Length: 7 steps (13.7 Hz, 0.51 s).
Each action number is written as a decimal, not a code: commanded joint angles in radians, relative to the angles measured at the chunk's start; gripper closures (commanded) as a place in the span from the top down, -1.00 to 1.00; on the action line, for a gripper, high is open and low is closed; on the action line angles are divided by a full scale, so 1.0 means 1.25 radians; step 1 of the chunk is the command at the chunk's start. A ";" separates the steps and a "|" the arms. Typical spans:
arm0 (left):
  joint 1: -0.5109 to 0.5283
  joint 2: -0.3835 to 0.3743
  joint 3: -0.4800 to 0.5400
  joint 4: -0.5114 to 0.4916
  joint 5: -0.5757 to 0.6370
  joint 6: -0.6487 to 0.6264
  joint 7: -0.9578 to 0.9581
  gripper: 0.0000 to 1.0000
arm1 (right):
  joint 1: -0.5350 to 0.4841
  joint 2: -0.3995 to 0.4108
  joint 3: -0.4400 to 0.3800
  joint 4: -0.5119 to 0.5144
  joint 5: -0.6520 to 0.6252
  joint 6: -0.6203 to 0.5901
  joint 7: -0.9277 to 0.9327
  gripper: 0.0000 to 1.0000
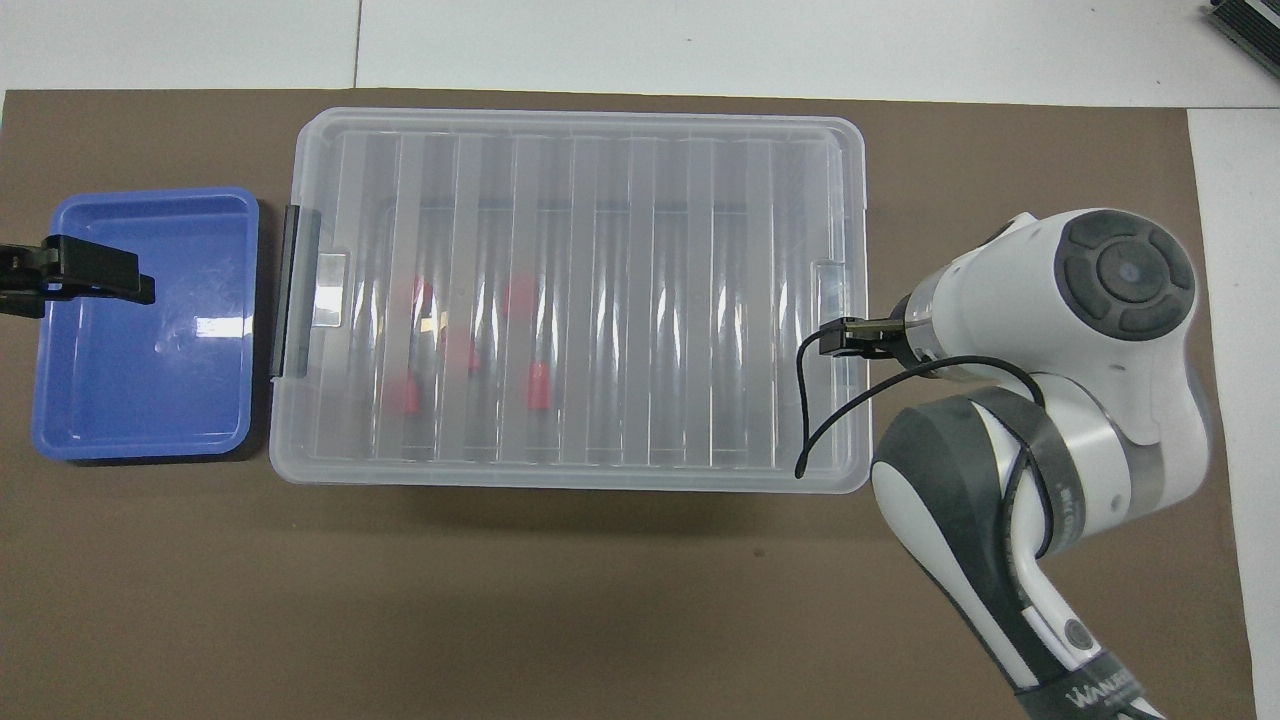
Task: Place red block in blue tray from box
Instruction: 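Reach the right gripper to the near edge of the clear lid, then slide the clear lid away from the blue tray with the right gripper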
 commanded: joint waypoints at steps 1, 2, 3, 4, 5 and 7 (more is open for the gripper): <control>0.002 -0.019 -0.002 -0.016 0.017 -0.002 -0.005 1.00 | -0.002 -0.003 0.001 -0.022 0.011 0.021 -0.026 0.93; 0.002 -0.019 -0.002 -0.018 0.017 -0.002 -0.005 1.00 | -0.007 -0.005 0.001 -0.024 0.011 0.015 -0.053 0.93; 0.002 -0.019 -0.002 -0.016 0.017 -0.002 -0.005 1.00 | -0.012 -0.008 0.001 -0.033 0.011 0.015 -0.080 0.93; 0.002 -0.019 -0.002 -0.018 0.017 -0.002 -0.005 1.00 | -0.016 -0.010 0.000 -0.037 0.011 0.015 -0.095 0.93; 0.002 -0.019 -0.002 -0.018 0.017 -0.002 -0.005 1.00 | -0.027 -0.010 0.000 -0.038 0.011 0.013 -0.101 0.93; 0.002 -0.019 -0.002 -0.018 0.017 -0.002 -0.005 1.00 | -0.045 -0.010 0.000 -0.038 0.011 0.009 -0.140 0.93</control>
